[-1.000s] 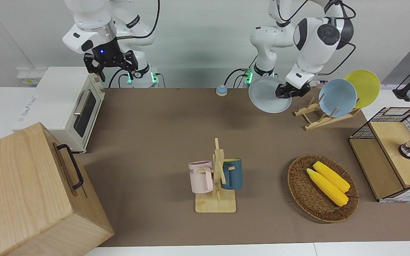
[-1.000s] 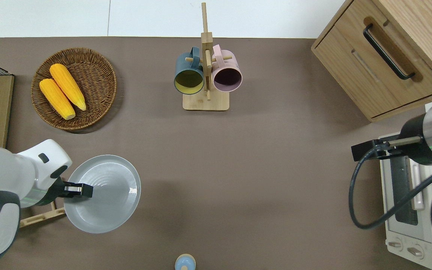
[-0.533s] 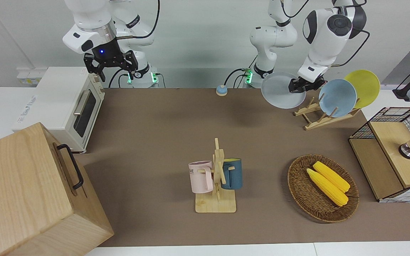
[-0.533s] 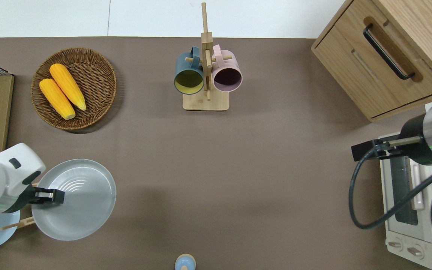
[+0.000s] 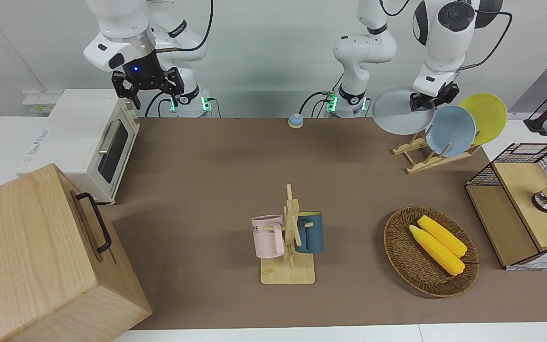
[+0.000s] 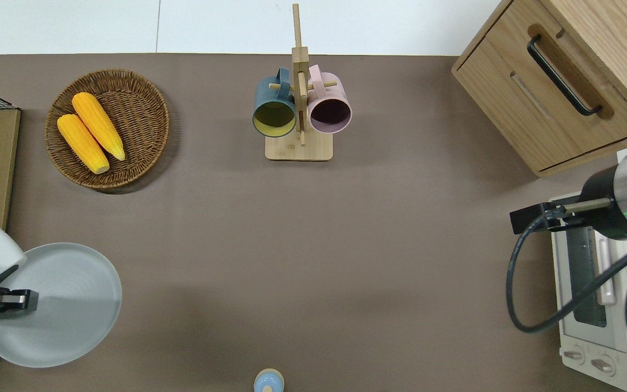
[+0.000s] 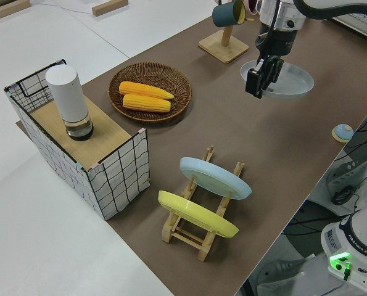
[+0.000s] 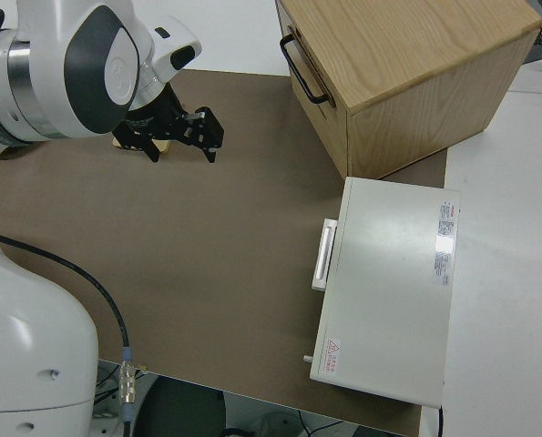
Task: Pick gray plate from table and place it on lower plate rack with left arm
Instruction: 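Lower the upright plate into the wooden rack's lower slot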
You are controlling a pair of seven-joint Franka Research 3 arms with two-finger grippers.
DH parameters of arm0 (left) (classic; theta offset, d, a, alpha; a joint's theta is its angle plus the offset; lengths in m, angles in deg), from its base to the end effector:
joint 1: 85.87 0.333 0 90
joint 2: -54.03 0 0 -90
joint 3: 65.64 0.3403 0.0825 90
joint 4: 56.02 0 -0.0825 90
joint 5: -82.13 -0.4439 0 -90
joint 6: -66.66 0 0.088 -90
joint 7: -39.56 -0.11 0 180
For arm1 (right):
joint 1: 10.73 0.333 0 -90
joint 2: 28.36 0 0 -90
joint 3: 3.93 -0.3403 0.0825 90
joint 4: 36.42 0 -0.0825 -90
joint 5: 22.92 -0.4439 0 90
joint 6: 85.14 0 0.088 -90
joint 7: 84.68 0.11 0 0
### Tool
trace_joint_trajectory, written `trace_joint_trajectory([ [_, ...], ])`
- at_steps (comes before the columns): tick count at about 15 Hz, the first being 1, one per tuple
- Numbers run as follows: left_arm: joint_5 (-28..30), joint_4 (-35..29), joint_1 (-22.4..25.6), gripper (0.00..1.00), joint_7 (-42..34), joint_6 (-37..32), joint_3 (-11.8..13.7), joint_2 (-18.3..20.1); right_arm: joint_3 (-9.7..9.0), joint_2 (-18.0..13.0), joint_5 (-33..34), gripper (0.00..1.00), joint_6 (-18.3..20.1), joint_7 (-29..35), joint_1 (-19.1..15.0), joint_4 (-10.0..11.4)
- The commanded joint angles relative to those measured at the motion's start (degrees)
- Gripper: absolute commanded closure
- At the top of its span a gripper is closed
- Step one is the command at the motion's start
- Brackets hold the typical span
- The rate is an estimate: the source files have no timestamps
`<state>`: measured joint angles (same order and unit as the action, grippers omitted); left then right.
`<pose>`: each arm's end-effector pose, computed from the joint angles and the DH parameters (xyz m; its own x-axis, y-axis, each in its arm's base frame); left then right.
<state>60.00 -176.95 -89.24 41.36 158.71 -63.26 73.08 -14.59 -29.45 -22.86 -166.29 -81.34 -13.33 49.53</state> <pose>0.4886 0.0337 0.5545 0.9868 -0.0059 -0.1621 -0.0649 -0.9302 -0.3613 0.5856 0.0840 0.6811 0.9946 0.0816 -0.0647 0.0823 -0.9966 0.0083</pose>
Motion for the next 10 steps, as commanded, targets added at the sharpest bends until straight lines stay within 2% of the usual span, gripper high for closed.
trace_joint_trajectory([
  [1, -6.3, 0.2, 0.1, 1.0, -0.5, -2.4, 0.1, 0.6, -0.33, -0.1, -0.6, 0.011, 0.8, 0.0, -0.6, -0.3],
  [5, -13.2, -0.7, 0.0, 1.0, 0.6, -2.8, 0.1, 0.4, -0.33, -0.1, -0.6, 0.011, 0.8, 0.0, -0.6, -0.3],
  [10, -18.6, -2.6, 0.0, 1.0, 3.9, -2.9, 0.1, 0.2, -0.33, -0.1, -0.6, 0.013, 0.8, 0.0, -0.6, -0.3],
])
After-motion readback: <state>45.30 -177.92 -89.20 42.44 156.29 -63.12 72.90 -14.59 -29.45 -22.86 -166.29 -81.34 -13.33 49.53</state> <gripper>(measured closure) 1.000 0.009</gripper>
